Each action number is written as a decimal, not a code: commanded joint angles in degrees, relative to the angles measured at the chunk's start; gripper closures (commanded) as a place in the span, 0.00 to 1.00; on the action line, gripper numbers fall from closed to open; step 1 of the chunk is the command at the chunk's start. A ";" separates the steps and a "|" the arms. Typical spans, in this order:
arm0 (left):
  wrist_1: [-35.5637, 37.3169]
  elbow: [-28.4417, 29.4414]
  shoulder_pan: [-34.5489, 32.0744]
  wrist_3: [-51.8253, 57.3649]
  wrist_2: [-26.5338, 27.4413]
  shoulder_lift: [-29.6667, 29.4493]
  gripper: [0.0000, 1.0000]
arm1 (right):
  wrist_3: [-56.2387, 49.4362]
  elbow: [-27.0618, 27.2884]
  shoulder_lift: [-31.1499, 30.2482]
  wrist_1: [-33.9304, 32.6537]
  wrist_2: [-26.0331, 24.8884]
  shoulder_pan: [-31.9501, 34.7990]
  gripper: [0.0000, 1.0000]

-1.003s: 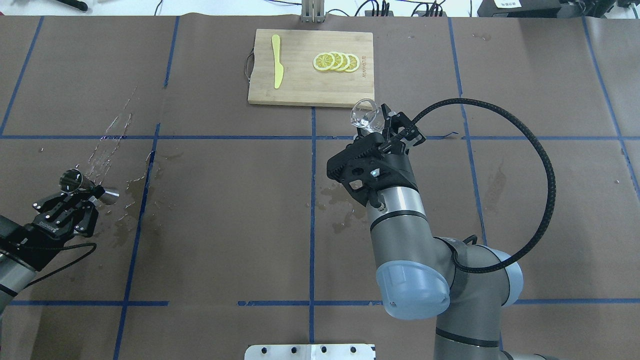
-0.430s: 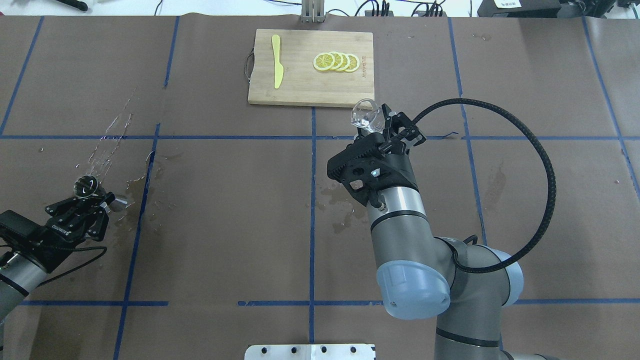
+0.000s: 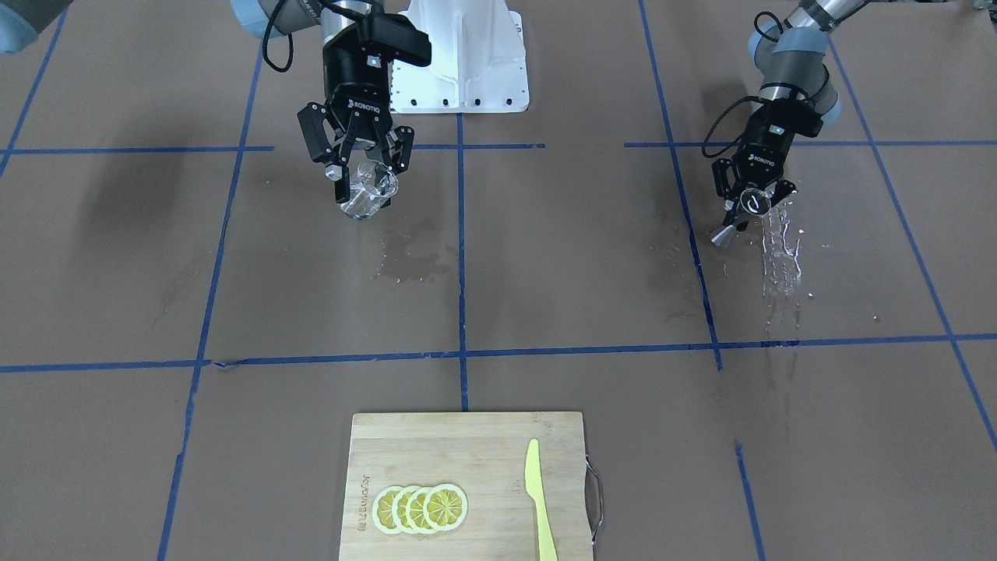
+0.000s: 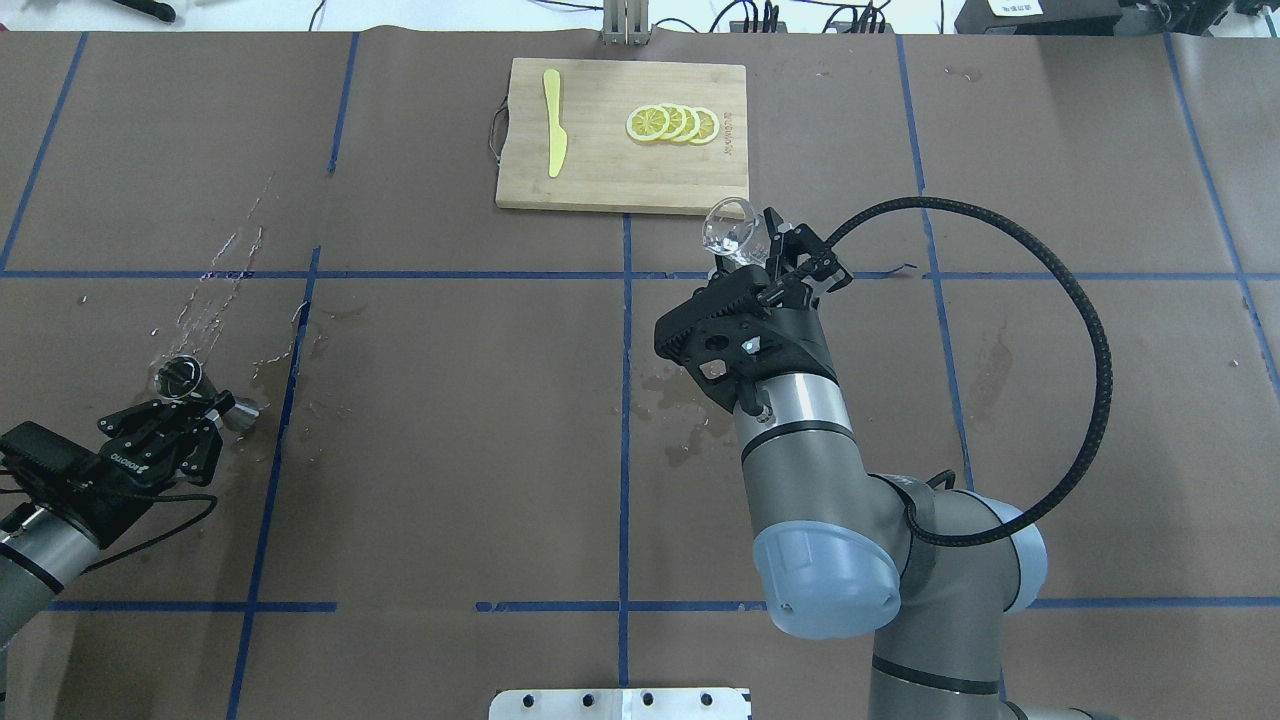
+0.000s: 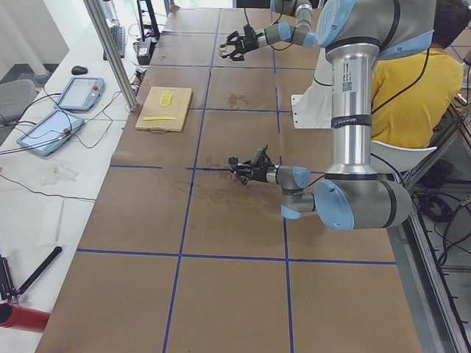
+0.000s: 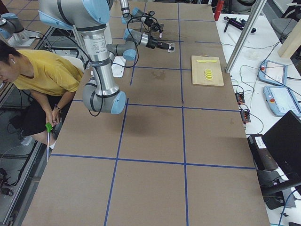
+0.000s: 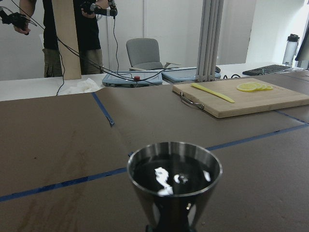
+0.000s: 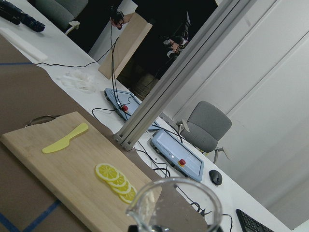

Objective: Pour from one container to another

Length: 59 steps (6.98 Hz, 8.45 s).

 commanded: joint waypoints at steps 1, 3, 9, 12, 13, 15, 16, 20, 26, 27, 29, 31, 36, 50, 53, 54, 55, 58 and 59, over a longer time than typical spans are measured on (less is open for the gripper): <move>0.23 0.06 0.03 -0.35 -0.15 -0.21 1.00 | 0.00 0.00 0.00 0.06 -0.03 0.00 1.00; 0.23 0.32 0.03 -0.26 0.02 -1.08 1.00 | 0.09 0.00 0.00 -0.02 -0.20 -0.09 1.00; 0.23 1.64 0.03 -0.18 0.11 -2.05 1.00 | 0.18 -0.09 0.00 -0.02 -0.29 0.00 1.00; 0.23 1.90 0.12 -0.09 0.11 -2.05 1.00 | 0.18 -0.09 0.00 -0.02 -0.29 -0.09 1.00; 0.23 1.90 0.12 -0.09 0.11 -2.14 1.00 | 0.18 -0.09 0.00 -0.02 -0.29 -0.09 1.00; 0.23 1.99 0.12 0.00 0.20 -2.05 1.00 | 0.18 -0.09 0.00 -0.02 -0.29 -0.09 1.00; 0.23 1.99 0.12 0.09 0.20 -2.14 1.00 | 0.18 -0.09 0.00 -0.02 -0.29 0.00 1.00; 0.23 1.99 0.12 0.35 0.20 -2.40 0.86 | 0.18 -0.09 0.00 -0.02 -0.29 0.00 1.00; 0.23 2.43 0.12 0.35 0.38 -2.49 0.76 | 0.26 -0.09 0.00 -0.02 -0.29 0.00 1.00; 0.23 2.78 0.12 0.35 0.38 -2.49 0.73 | 0.18 -0.09 0.00 -0.02 -0.29 -0.09 1.00; 0.23 2.78 0.29 0.44 0.38 -2.49 0.52 | 0.18 -0.09 0.00 -0.02 -0.29 0.00 1.00; 0.32 2.96 0.38 0.53 0.38 -2.49 0.45 | 0.18 -0.09 0.00 0.06 -0.29 0.00 1.00; -0.30 2.52 0.38 0.35 0.46 -2.49 0.00 | 0.26 -0.09 0.00 0.06 -0.29 0.00 1.00; 0.82 -10.93 -21.43 18.68 -25.72 0.58 0.01 | 0.26 -0.09 -0.18 -0.02 -0.38 0.00 1.00; 20.19 -11.28 -44.64 31.14 -54.40 -0.55 0.01 | 0.26 -0.09 -0.35 0.06 -0.38 -0.09 1.00; 27.05 -11.37 -51.58 35.64 -62.12 -1.43 0.01 | 0.26 -0.09 -0.44 0.06 -0.38 -0.09 1.00; 30.78 -11.11 -55.30 36.03 -63.07 -1.96 0.00 | 0.26 -0.09 -0.44 0.06 -0.38 -0.09 1.00; 33.69 -7.95 -60.76 51.68 -54.57 -2.13 0.00 | 0.26 -0.09 -0.44 0.06 -0.38 -0.09 1.00; 43.98 -7.77 -67.49 52.12 -57.17 -5.27 0.00 | 0.26 -0.17 -0.44 0.06 -0.38 -0.09 1.00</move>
